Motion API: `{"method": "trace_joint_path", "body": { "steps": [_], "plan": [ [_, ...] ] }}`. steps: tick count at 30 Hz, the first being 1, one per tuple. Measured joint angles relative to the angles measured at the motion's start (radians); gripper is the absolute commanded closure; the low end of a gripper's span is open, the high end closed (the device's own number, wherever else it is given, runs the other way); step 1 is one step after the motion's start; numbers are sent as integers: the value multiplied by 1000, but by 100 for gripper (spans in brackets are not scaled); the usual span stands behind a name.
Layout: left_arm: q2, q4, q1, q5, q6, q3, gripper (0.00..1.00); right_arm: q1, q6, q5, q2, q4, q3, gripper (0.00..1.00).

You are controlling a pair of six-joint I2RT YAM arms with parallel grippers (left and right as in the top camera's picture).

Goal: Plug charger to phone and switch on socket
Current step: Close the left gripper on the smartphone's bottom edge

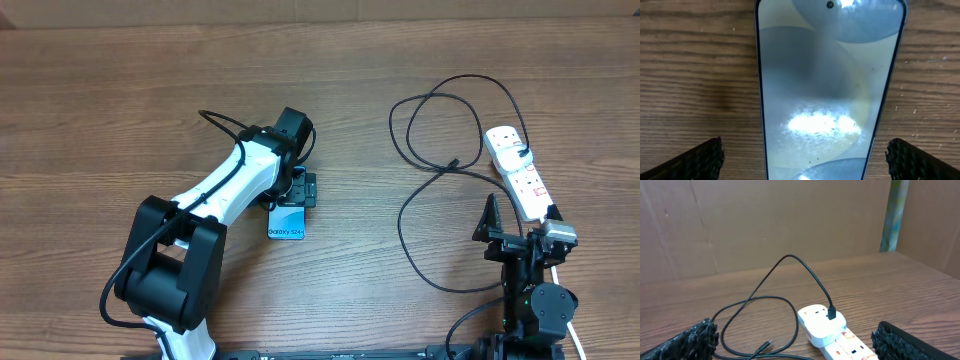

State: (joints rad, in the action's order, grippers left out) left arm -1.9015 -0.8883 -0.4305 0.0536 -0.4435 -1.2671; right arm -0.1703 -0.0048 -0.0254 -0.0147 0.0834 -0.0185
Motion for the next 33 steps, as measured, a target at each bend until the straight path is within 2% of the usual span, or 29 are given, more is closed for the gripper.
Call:
{"method": "trace_joint_path", "body": {
  "steps": [33],
  "plan": [
    [0,113,0,0,-23,46,0,0,0,0,0,0,0,0]
  ]
}}
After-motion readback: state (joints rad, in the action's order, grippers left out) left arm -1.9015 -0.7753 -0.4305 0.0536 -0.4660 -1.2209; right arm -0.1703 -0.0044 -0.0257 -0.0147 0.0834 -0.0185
